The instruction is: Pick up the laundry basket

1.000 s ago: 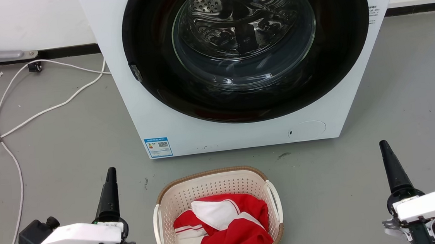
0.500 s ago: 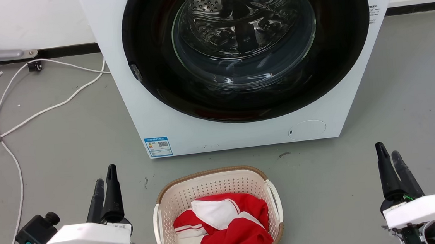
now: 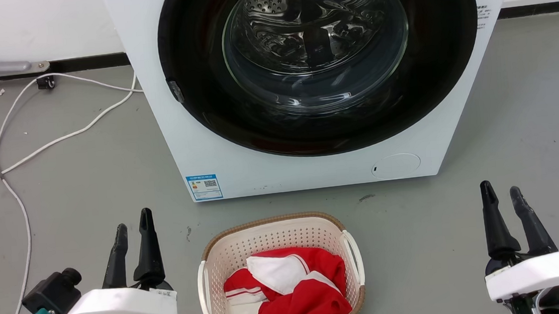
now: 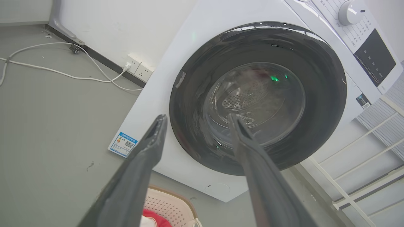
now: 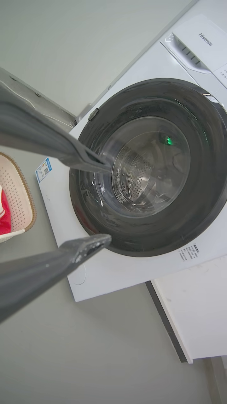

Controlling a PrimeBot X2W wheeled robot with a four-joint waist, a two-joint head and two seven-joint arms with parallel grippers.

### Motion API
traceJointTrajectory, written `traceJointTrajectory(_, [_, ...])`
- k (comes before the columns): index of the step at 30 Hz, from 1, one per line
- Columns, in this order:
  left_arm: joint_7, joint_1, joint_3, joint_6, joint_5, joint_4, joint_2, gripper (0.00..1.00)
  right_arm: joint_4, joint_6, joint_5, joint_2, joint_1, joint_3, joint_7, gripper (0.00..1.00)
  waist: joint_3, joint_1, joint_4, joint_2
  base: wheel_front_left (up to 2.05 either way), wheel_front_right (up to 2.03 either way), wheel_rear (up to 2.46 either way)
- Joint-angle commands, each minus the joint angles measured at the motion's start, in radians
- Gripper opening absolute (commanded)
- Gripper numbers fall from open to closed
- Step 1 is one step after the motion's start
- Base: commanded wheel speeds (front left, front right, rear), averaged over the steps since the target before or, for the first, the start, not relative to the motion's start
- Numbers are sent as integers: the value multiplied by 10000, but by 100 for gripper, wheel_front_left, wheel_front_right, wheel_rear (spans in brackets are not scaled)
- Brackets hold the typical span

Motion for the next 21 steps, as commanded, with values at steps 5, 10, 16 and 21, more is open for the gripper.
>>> traceJointTrajectory(5, [-240,88,-42,-90,831,-200,46,100,-281,0,-968,-34,64,34,-233,100,10,0,1,0,0,0,0])
traceJointTrajectory(10, [-363,122,-108,-91,1395,-223,48,100,-372,0,-1571,-34,122,46,-370,100,29,0,6,0,0,0,0])
traceJointTrajectory(16, [-520,187,-125,9,2019,-246,49,100,-462,0,-2274,-34,201,9,-522,100,49,0,8,0,0,0,0])
traceJointTrajectory(21, [-614,233,-103,78,2422,-264,50,100,-522,0,-2714,-34,245,28,-621,100,61,0,3,0,0,0,0])
